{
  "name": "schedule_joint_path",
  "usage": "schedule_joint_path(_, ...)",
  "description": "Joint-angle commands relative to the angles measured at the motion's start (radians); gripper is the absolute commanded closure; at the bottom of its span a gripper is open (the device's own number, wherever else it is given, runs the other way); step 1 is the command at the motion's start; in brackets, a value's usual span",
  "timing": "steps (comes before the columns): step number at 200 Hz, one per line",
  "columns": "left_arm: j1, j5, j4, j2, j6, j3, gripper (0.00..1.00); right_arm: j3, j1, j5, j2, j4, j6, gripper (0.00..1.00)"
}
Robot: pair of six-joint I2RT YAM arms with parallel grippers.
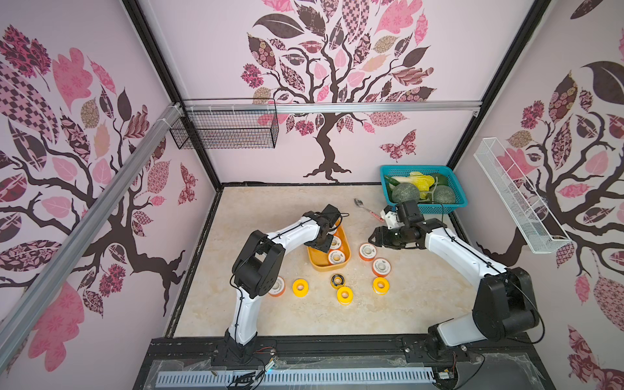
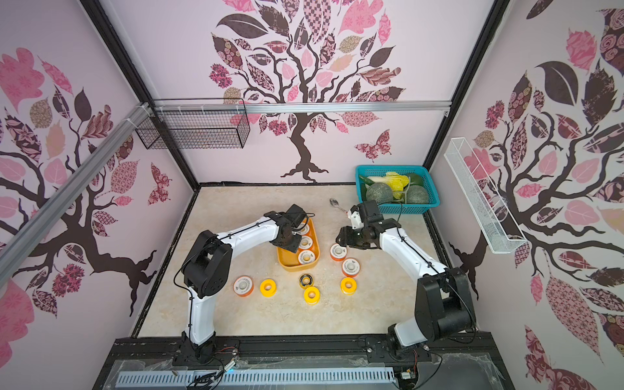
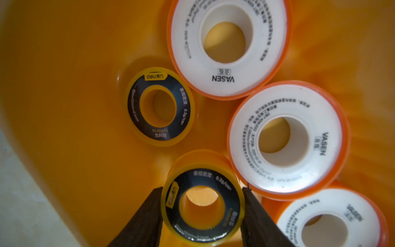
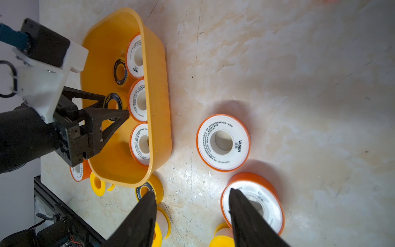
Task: Put the sealing tape into the storage box
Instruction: Place the sealing tape in the storage box.
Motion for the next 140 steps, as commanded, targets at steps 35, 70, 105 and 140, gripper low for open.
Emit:
schedule_joint_path(35,0.007,-0.044,-0.014,-0.014,-0.015,0.016,0.46,0.027,-0.003,-0.014,0.019,-0.006,-0.009,0.4)
schedule_joint_path(70,0.008,-0.054,-0.014,-0.015,-0.013,0.022,0.45,0.028,-0.003,-0.016,0.02,-0.007,-0.009,0.41)
schedule_joint_path(105,0.007,-0.054,-0.014,-0.013,-0.016,0.025,0.45,0.028,-0.003,-0.016,0.02,-0.009,-0.012,0.4)
schedule_joint_path(140,0.007,-0.059,-0.016,-0.021,-0.016,0.028,0.35,0.028,-0.003,-0.021,0.025,-0.006,-0.01,0.4)
